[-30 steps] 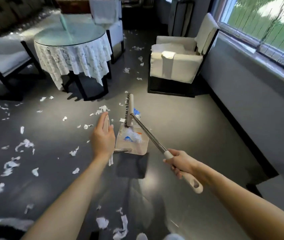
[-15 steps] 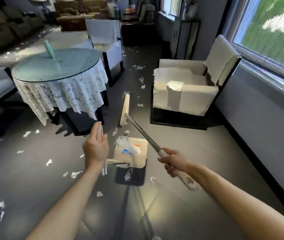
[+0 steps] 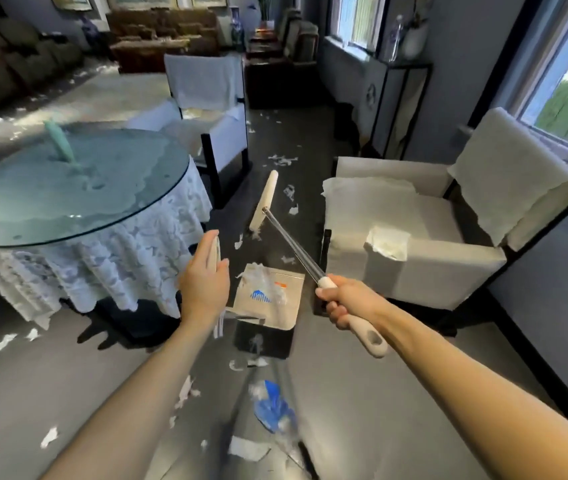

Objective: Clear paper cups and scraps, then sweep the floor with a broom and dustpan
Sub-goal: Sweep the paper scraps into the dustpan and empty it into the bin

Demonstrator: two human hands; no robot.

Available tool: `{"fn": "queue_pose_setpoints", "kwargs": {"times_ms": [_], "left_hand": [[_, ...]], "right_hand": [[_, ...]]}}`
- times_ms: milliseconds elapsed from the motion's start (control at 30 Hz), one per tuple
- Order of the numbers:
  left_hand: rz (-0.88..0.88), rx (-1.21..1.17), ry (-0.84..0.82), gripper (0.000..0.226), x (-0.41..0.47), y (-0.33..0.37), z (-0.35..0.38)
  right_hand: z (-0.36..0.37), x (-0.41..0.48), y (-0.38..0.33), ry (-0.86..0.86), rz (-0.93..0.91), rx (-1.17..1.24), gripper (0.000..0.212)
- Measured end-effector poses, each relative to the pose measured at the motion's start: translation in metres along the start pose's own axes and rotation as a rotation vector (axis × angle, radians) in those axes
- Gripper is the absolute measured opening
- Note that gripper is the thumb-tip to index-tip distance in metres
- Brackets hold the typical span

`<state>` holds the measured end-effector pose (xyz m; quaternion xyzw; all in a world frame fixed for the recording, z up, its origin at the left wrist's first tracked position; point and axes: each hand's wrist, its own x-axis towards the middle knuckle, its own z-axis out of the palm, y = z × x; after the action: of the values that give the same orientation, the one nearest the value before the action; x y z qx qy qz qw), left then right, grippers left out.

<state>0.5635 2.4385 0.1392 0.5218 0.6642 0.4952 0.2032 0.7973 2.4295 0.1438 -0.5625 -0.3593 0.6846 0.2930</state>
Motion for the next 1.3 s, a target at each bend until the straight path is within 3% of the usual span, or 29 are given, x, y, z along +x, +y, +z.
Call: {"fn": "queue_pose_setpoints", "kwargs": {"times_ms": [200,400,500,633,833,967,1100,1300], "left_hand": [[0.016,0.023,-0.018,0.047,0.171,-0.005,0.062],[0.03,0.017,0.015,0.045,0.36,-0.037,0.159],[0.03,0.027,0.001,0.047,0.453,-0.042,0.206],[0.067,0.082,0.025,0.048,0.574,-0.036,0.247],[0.103,-0.014,0.052,0.047,0.749,-0.04,0.318],[0.101,-0.022,0.008,0.045,0.879,-0.06,0.382],[0.2,0.02,0.05,0.043,1.003,-0.074,0.436],[0.22,0.019,-0.013,0.042,1.172,-0.069,0.511]], "right_hand": [[-0.016,0.14,-0.105,0.02,-0.026,0.04,0.012],[-0.043,0.338,-0.208,0.011,-0.011,0.113,0.02],[-0.059,0.432,-0.266,0.05,-0.002,0.144,0.048],[-0.067,0.53,-0.351,0.042,0.011,0.134,0.017],[-0.09,0.68,-0.453,0.032,0.1,0.223,0.02],[-0.102,0.794,-0.513,0.069,0.081,0.221,0.032],[-0.11,0.905,-0.579,0.091,0.042,0.211,0.021],[-0.139,1.037,-0.688,0.139,0.055,0.24,0.053]]}}
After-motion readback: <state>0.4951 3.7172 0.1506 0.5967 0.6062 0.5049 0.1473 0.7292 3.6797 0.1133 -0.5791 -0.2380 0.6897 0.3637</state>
